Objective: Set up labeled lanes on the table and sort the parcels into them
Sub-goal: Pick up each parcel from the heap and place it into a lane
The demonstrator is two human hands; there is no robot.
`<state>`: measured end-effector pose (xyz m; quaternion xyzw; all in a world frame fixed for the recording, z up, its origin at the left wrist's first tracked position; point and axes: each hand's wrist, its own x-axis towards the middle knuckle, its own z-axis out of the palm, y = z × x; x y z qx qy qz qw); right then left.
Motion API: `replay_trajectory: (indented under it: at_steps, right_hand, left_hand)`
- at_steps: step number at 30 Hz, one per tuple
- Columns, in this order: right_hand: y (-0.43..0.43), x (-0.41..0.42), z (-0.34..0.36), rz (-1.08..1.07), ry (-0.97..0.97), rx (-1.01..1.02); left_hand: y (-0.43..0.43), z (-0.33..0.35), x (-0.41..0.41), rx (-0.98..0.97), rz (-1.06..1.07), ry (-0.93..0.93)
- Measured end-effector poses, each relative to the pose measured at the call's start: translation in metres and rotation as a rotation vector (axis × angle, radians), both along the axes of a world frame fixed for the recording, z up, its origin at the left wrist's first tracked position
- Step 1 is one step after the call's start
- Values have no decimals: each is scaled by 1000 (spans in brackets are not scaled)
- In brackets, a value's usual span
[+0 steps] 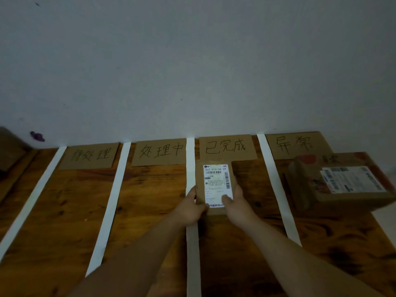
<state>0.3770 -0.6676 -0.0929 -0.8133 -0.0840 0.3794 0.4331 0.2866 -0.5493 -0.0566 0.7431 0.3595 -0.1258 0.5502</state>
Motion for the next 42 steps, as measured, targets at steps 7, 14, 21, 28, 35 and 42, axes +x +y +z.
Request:
replay_trajectory:
  at_steps: [7,14,21,28,35,42]
  right_hand:
    - [29,-7,61,269,-505,-251]
    - [162,-139,150,792,-613,-50]
    - [287,-327,187,974,-604,87]
    - [380,-475,197,1093,-590,95]
    - [469,-548,182,1177,-579,60]
    - [604,-552,198,1013,-570,177]
  left_hand:
    - [55,52,-42,235,-13,77]
    - [171,117,-226,532,165,211]
    - [255,170,-445,632,438,166]
    - [310,184,-614,577,570,192]
    - [366,174,-704,512,738,145]
    - [495,200,-717,605,747,102]
